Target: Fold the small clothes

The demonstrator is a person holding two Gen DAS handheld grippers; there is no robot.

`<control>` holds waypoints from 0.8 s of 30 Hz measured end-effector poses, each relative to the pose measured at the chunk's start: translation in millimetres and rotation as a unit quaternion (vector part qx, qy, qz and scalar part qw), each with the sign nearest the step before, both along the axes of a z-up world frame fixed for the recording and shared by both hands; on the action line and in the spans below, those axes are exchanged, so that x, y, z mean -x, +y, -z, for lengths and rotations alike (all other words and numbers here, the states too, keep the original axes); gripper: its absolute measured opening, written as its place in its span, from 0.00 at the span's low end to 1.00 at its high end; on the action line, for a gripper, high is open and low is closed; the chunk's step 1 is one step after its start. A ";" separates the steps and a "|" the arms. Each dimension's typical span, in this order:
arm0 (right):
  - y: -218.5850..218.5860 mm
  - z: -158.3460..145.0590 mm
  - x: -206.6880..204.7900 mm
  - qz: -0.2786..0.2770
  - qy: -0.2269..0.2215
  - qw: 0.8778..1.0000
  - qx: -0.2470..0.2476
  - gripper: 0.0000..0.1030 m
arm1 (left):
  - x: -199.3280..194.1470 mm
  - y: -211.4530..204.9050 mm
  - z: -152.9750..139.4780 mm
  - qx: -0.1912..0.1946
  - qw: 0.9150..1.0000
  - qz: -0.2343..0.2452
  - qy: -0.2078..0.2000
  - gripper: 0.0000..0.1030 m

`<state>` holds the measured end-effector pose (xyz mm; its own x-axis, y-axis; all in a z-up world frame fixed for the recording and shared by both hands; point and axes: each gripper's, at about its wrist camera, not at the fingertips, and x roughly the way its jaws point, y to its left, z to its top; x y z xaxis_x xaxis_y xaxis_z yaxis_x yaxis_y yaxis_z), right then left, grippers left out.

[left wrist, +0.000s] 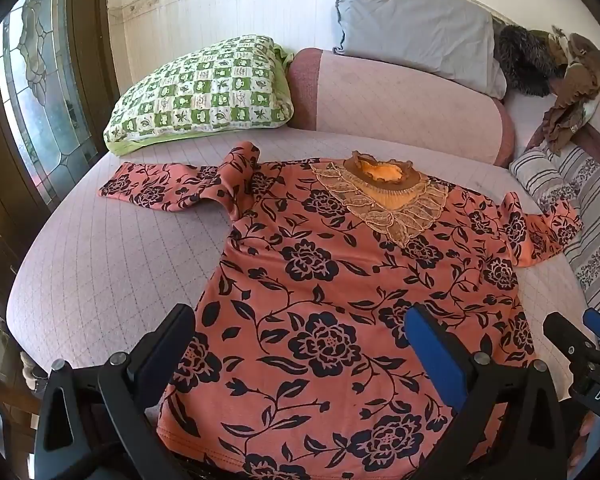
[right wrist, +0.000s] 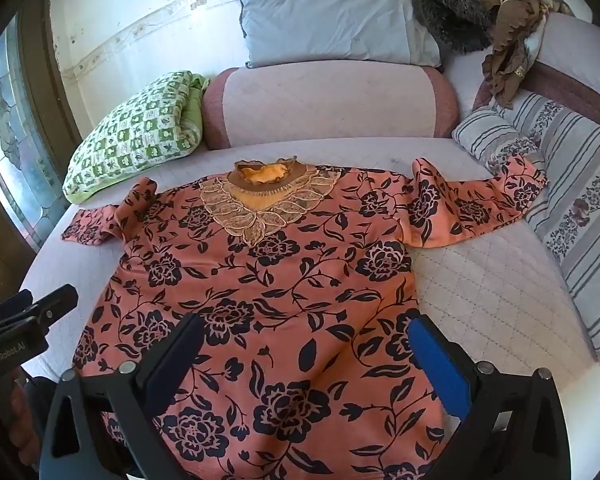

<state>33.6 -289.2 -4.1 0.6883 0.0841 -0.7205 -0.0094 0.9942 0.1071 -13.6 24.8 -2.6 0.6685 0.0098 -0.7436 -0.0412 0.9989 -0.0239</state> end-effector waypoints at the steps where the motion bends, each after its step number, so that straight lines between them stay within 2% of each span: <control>1: 0.5 -0.3 0.1 0.000 -0.001 1.000 0.001 1.00 | 0.2 0.8 0.0 0.001 1.000 0.000 0.000 1.00; 24: 0.7 -6.1 -2.4 -0.003 -0.018 1.000 0.002 1.00 | 0.4 2.2 -2.9 -0.001 1.000 0.001 -0.004 1.00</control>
